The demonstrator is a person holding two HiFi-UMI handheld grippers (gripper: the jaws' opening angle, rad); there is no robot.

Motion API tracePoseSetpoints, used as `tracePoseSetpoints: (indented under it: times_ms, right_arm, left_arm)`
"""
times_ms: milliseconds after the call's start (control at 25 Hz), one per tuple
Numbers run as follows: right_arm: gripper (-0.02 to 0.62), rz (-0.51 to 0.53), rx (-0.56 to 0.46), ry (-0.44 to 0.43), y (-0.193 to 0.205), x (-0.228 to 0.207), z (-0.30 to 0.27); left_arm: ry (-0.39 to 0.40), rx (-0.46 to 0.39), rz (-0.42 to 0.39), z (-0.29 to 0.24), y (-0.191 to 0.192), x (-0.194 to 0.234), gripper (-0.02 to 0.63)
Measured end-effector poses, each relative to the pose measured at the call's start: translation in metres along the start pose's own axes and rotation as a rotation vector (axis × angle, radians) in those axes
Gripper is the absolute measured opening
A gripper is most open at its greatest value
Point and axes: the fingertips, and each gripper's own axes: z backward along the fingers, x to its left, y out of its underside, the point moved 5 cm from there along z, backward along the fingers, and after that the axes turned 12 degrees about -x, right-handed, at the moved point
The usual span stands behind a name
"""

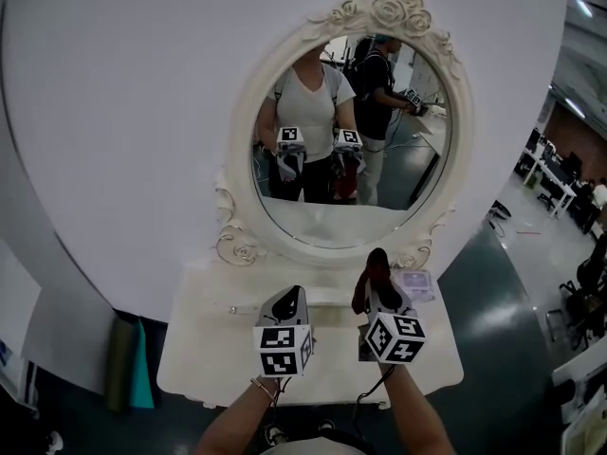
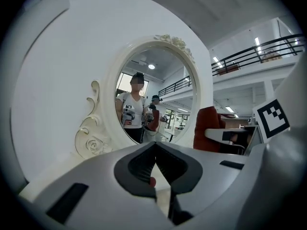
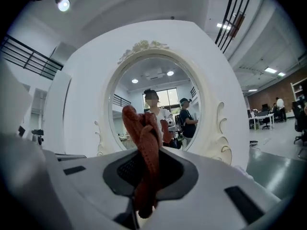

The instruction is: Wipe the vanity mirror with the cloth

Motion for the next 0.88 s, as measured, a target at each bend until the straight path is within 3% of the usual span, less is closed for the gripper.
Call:
tracePoseSetpoints:
  times_ms: [280, 560, 880]
  right_arm:
    - [0.058, -0.034, -0.002, 0.017, 0.011, -0.017, 0.027]
    - [0.058, -0.039, 0.027, -0.024, 0.016, -0.031, 0.035]
    - [0.057, -0.036, 0.042, -0.057, 0.019, -0.031, 0.034]
  left_arm:
    - [-0.014, 0.0, -0.013, 0.009, 0.008, -0.014, 0.011]
    - [-0.056, 0.017, 0.006, 0.006, 0.016, -0.029, 0.011]
    - [-0.077, 0.04, -0.038, 0.01, 0.022, -0.036, 0.011]
